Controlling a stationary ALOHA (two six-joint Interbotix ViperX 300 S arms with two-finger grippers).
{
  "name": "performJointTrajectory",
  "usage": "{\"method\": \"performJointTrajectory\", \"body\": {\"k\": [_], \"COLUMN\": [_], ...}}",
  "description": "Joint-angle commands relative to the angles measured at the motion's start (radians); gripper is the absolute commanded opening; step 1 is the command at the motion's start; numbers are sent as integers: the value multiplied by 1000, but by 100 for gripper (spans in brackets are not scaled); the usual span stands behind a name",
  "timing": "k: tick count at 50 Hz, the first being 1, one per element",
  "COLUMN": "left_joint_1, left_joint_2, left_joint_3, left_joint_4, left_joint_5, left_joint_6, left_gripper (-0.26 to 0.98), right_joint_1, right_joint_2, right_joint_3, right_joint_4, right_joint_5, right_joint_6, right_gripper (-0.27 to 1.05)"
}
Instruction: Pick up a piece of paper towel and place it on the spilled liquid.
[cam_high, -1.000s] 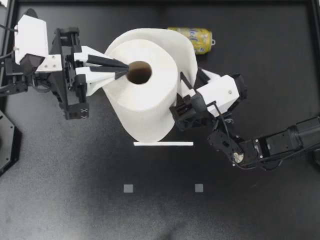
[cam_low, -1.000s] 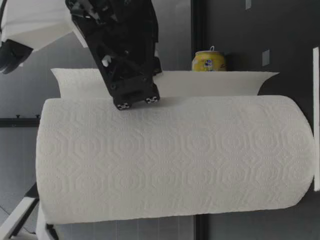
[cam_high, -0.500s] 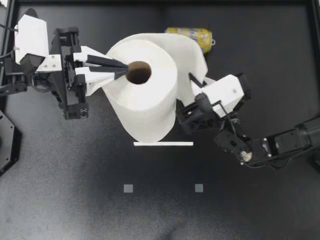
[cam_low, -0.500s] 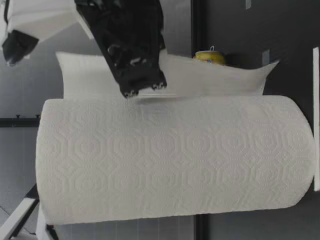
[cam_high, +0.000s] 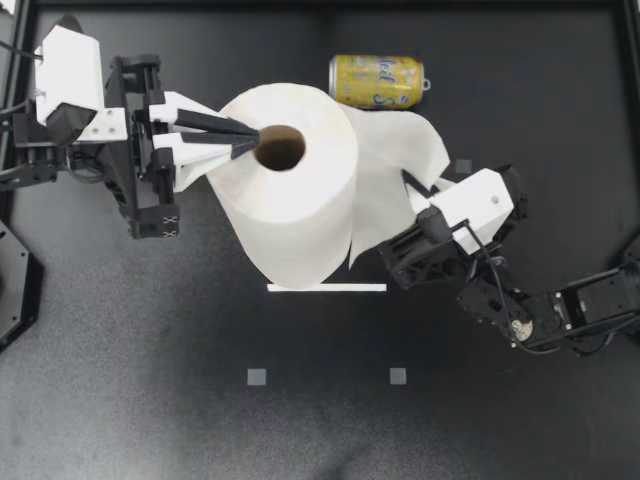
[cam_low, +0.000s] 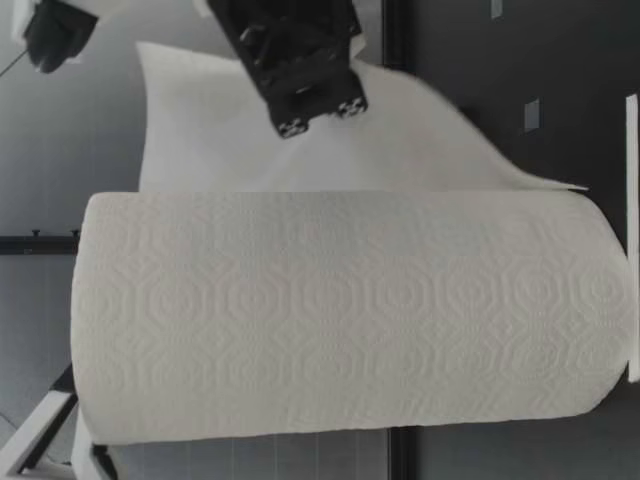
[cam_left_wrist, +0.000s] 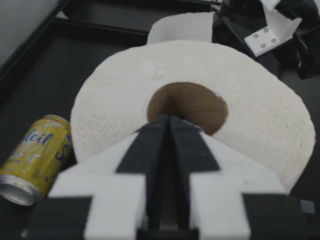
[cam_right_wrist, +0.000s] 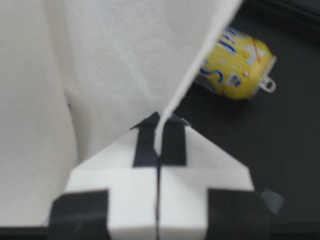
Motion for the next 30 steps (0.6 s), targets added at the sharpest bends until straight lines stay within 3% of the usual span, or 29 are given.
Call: {"method": "performJointTrajectory", "body": {"k": [1,21,30], "left_joint_1": [-2,0,0], "left_joint_2": [64,52,40], "left_joint_3": [21,38,38], "left_joint_4": [-12,-17,-17], "left_joint_5": [67,61,-2], "left_joint_6": [-6,-6,-5], "left_gripper": [16,16,16], "right_joint_1": [8,15,6], "right_joint_2": [-23,-57,-147], "right_joint_3": [32,225,268], "right_joint_4": [44,210,186], "right_joint_5": [3,3,-21], "right_joint_6": [9,92,69], "right_gripper": [-8,-8,-8]}}
